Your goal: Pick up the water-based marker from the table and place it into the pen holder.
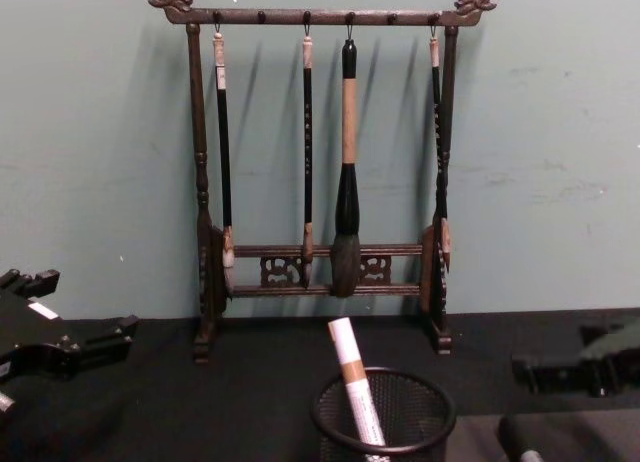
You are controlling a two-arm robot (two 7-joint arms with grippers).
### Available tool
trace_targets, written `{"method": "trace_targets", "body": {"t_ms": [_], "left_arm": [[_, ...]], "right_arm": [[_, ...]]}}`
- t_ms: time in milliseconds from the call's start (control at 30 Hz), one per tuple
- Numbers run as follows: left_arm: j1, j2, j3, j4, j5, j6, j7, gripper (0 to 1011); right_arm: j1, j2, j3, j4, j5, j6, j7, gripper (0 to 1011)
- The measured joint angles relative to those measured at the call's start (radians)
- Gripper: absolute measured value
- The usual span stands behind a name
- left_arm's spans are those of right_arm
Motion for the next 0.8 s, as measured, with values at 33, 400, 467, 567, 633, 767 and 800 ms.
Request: {"method": "trace_targets", "body": {"t_ms": [33, 400, 467, 567, 633, 767, 800], "left_arm": [[0.0, 0.0, 0.0, 0.0, 0.0, 0.0, 0.0, 1001], [0.0, 0.0, 0.0, 0.0, 0.0, 0.0, 0.0, 1001], [0.0, 0.0, 0.0, 0.0, 0.0, 0.0, 0.0, 1001], [0.0, 0.0, 0.0, 0.0, 0.0, 0.0, 0.0, 1001], [0.0, 0.0, 0.0, 0.0, 0.0, 0.0, 0.0, 1001], [0.0, 0.0, 0.0, 0.0, 0.0, 0.0, 0.0, 1001], [0.0, 0.0, 0.0, 0.0, 0.0, 0.0, 0.0, 1001]], "right_arm": [[0.002, -0.002, -0.003, 0.004, -0.002, 0.01, 0.001, 1002], [0.039, -0.056, -0.028, 0.067, -0.031, 0.116, 0.003, 1002], [0.046, -0.07, -0.032, 0.082, -0.037, 0.129, 0.002, 1002], [0.054, -0.084, -0.037, 0.099, -0.048, 0.142, 0.001, 1002], [0.057, -0.09, -0.04, 0.105, -0.053, 0.146, 0.0, 1002], [0.062, -0.101, -0.043, 0.117, -0.065, 0.152, 0.001, 1002], [0.064, -0.105, -0.043, 0.12, -0.069, 0.153, 0.002, 1002]]}}
